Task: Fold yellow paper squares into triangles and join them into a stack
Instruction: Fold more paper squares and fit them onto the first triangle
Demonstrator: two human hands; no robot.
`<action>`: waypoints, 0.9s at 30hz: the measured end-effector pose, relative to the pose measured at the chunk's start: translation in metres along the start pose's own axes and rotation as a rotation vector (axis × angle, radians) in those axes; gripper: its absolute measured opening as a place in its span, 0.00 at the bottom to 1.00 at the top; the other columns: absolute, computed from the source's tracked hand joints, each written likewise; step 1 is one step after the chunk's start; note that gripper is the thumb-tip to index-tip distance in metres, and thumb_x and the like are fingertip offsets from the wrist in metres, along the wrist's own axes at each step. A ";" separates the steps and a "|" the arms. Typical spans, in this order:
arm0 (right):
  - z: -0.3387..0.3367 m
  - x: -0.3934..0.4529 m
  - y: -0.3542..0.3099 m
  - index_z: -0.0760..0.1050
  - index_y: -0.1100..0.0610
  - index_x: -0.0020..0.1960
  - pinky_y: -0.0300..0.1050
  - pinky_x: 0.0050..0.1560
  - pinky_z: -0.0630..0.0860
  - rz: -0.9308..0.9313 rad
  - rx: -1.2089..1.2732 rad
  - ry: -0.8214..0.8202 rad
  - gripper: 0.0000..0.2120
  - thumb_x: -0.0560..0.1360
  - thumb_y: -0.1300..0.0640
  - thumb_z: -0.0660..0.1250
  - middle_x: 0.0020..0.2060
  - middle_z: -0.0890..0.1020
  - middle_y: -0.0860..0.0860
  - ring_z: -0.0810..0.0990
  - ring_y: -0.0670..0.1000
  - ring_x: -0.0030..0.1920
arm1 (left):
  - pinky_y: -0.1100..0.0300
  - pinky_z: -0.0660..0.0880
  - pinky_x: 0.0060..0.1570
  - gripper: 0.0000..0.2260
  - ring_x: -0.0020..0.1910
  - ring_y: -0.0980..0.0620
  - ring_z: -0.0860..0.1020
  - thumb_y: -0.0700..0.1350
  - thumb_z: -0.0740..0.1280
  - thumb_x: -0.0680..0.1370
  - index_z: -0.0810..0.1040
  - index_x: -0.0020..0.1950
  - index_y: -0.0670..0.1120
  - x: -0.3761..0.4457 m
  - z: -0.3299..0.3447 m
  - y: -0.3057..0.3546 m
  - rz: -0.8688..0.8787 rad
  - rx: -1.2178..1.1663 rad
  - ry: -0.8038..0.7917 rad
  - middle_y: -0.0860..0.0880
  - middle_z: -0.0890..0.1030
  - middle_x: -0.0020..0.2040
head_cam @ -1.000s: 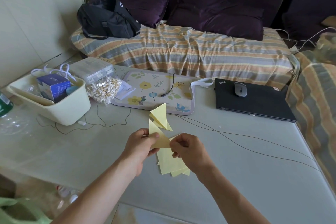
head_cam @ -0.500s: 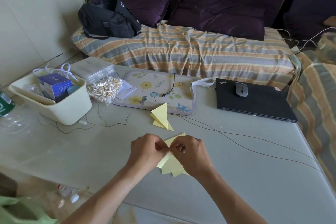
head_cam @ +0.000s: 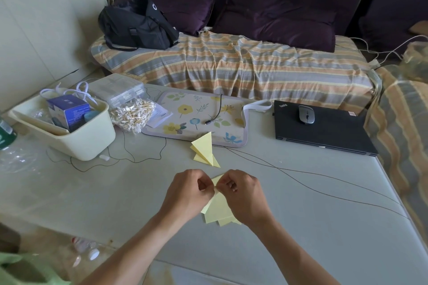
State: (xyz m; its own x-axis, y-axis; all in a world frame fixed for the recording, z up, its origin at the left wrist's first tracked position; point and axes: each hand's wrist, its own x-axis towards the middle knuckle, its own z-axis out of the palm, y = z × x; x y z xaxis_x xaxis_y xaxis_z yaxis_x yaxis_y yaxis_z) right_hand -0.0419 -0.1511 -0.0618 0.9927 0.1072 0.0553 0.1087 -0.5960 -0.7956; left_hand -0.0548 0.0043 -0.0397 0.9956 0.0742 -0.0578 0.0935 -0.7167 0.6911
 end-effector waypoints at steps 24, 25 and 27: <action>0.004 0.000 0.002 0.75 0.48 0.38 0.31 0.38 0.69 -0.143 -0.052 0.056 0.12 0.74 0.63 0.70 0.36 0.78 0.46 0.75 0.43 0.37 | 0.63 0.76 0.38 0.03 0.38 0.60 0.80 0.46 0.72 0.74 0.84 0.40 0.50 -0.001 -0.003 0.001 0.060 0.022 0.016 0.57 0.83 0.36; 0.004 0.000 0.002 0.75 0.49 0.38 0.30 0.37 0.68 -0.145 -0.056 0.068 0.11 0.74 0.63 0.69 0.36 0.78 0.46 0.74 0.43 0.36 | 0.63 0.76 0.38 0.03 0.38 0.60 0.80 0.46 0.72 0.75 0.84 0.41 0.50 -0.001 -0.003 0.002 0.054 0.013 0.015 0.57 0.83 0.36; 0.004 0.000 0.000 0.76 0.54 0.39 0.30 0.37 0.68 -0.141 -0.063 0.094 0.07 0.73 0.64 0.68 0.35 0.77 0.47 0.74 0.43 0.35 | 0.63 0.75 0.38 0.03 0.38 0.60 0.80 0.46 0.71 0.75 0.84 0.42 0.50 -0.001 -0.002 0.003 0.050 -0.008 0.010 0.58 0.83 0.37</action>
State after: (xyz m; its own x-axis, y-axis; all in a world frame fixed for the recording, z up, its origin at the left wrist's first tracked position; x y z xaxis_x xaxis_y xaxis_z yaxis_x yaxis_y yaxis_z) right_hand -0.0419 -0.1481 -0.0643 0.9676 0.1205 0.2219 0.2473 -0.6295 -0.7366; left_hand -0.0555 0.0034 -0.0362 0.9989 0.0450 -0.0160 0.0433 -0.7142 0.6986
